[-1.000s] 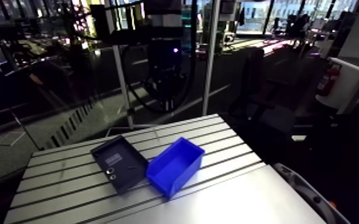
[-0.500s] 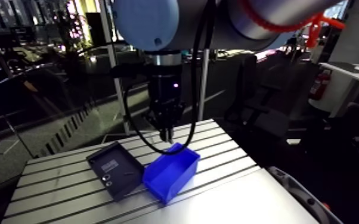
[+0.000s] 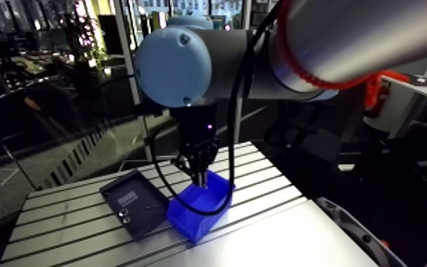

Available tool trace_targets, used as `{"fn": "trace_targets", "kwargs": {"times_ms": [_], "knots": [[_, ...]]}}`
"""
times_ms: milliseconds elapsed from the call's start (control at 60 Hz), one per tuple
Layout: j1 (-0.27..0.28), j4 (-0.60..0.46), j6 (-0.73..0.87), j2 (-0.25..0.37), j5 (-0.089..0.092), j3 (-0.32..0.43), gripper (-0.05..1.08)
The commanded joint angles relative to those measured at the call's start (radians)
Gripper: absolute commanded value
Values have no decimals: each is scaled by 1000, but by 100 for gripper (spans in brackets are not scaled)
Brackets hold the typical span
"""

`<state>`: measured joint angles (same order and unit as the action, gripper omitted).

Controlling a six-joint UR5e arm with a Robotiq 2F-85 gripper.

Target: Pick up the M10 bolt from the tray and put it into the blue bin.

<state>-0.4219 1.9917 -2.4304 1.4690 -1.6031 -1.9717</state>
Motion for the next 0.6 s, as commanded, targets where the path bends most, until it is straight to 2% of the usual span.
{"fn": "trace_targets", "kwargs": {"times_ms": [17,200,400,600], "knots": [[-2,72,-2,-34,-11,-33,108],[-3,127,-1,-70,-17,-52,108],[-3,174,0,-107,-40,-72,108],[-3,212,1,-136,-45,-82,108]]}}
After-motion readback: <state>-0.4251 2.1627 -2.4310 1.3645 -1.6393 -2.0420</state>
